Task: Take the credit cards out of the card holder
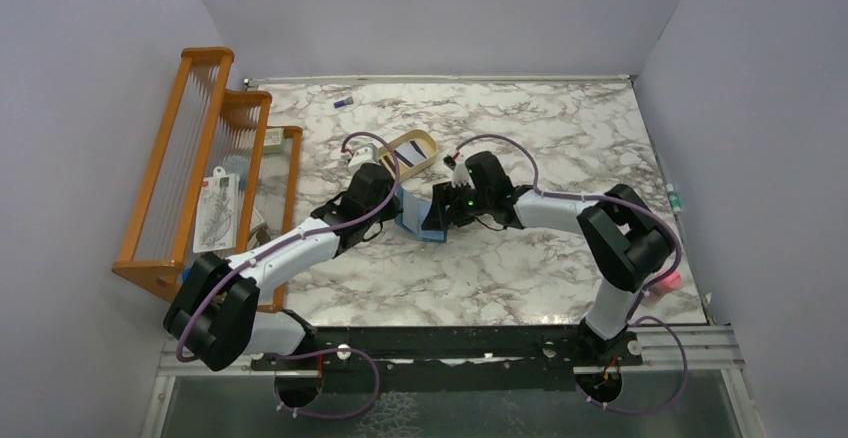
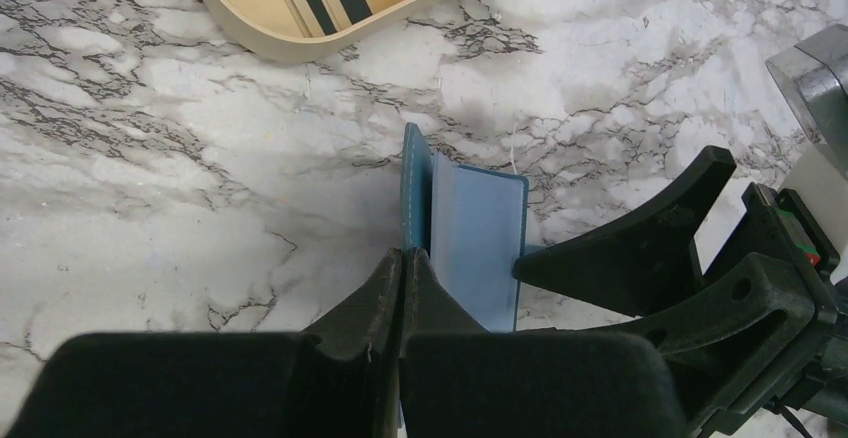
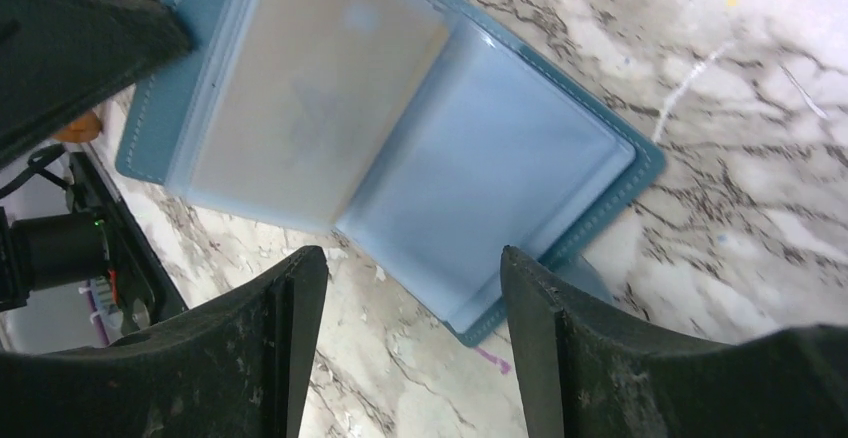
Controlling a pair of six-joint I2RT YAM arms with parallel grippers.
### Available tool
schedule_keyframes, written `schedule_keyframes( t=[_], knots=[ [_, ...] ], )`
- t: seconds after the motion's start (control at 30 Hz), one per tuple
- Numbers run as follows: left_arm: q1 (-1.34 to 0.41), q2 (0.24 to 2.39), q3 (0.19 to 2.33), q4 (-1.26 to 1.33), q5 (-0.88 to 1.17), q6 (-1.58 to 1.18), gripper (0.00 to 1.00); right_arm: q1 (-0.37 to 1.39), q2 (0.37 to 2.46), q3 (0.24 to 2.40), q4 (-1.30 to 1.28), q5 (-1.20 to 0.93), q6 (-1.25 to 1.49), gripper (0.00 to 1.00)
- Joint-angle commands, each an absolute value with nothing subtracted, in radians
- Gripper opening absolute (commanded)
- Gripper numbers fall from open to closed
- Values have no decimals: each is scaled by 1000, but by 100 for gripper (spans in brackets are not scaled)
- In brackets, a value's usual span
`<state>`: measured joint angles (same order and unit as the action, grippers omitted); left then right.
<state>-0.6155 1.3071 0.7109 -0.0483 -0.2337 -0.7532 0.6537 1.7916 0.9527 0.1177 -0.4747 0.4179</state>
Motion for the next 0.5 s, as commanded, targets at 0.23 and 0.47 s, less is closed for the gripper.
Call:
schedule_keyframes(
  t=[0.23, 0.47],
  knots=[
    [-641, 1320, 780, -93, -276, -700, 0, 659, 1679, 868, 220, -349, 436, 71],
    [-676, 1347, 817, -131, -337, -658, 0, 656, 1668, 859, 221, -314, 443, 72]
  ],
)
